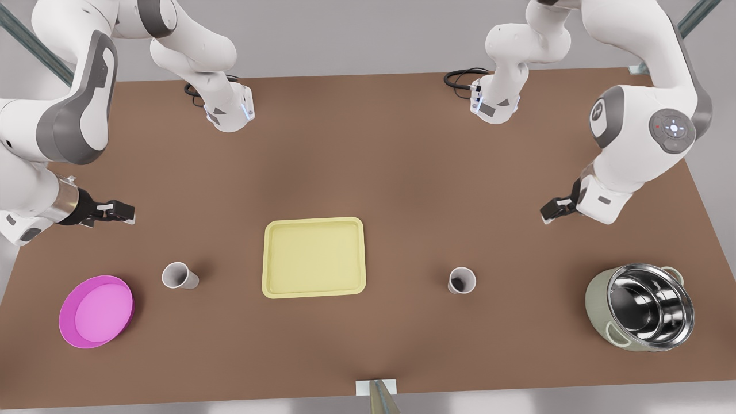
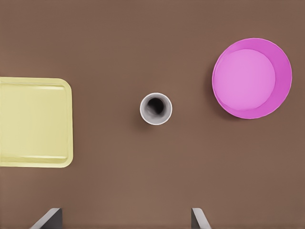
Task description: Use the left arm to pick up the white IKEA cup from the tray and place it on the middle-left position; use the right arm to pick up the white IKEA cup from the tray and place it on the middle-right position
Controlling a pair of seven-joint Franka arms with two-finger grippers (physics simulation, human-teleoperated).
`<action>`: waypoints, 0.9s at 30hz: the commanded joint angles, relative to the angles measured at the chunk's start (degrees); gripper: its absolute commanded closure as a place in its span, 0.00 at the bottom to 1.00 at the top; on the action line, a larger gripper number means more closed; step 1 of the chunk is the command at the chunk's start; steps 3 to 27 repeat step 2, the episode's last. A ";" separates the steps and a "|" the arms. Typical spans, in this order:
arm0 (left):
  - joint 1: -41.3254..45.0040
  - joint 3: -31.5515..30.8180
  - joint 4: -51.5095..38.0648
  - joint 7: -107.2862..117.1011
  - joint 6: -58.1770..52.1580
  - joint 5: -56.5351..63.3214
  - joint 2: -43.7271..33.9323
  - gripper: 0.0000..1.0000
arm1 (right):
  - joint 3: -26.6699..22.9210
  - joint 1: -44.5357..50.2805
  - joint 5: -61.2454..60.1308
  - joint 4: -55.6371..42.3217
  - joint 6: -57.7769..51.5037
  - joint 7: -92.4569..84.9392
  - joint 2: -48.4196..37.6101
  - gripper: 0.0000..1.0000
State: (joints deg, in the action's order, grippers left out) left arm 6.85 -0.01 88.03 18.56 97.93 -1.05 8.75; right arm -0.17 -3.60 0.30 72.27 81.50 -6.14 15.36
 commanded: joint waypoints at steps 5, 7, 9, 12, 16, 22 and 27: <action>0.53 0.19 -0.14 -14.96 -6.17 -1.06 0.13 0.00 | -0.18 -0.09 -0.03 -0.03 -0.03 0.42 -0.07 0.00; 0.53 0.19 -0.14 -14.96 -6.17 -1.06 0.13 0.00 | -0.18 -0.09 -0.03 -0.03 -0.03 0.42 -0.07 0.00; 0.53 0.19 -0.14 -14.96 -6.17 -1.06 0.13 0.00 | -0.18 -0.09 -0.03 -0.03 -0.03 0.42 -0.07 0.00; 0.53 0.19 -0.14 -14.96 -6.17 -1.06 0.13 0.00 | -0.18 -0.09 -0.03 -0.03 -0.03 0.42 -0.07 0.00; 0.53 0.19 -0.14 -14.96 -6.17 -1.06 0.13 0.00 | -0.18 -0.09 -0.03 -0.03 -0.03 0.42 -0.07 0.00; 0.53 0.19 -0.14 -14.96 -6.17 -1.06 0.13 0.00 | -0.18 -0.09 -0.03 -0.03 -0.03 0.42 -0.07 0.00; 0.53 0.19 -0.14 -14.96 -6.17 -1.06 0.13 0.00 | -0.18 -0.09 -0.03 -0.03 -0.03 0.42 -0.07 0.00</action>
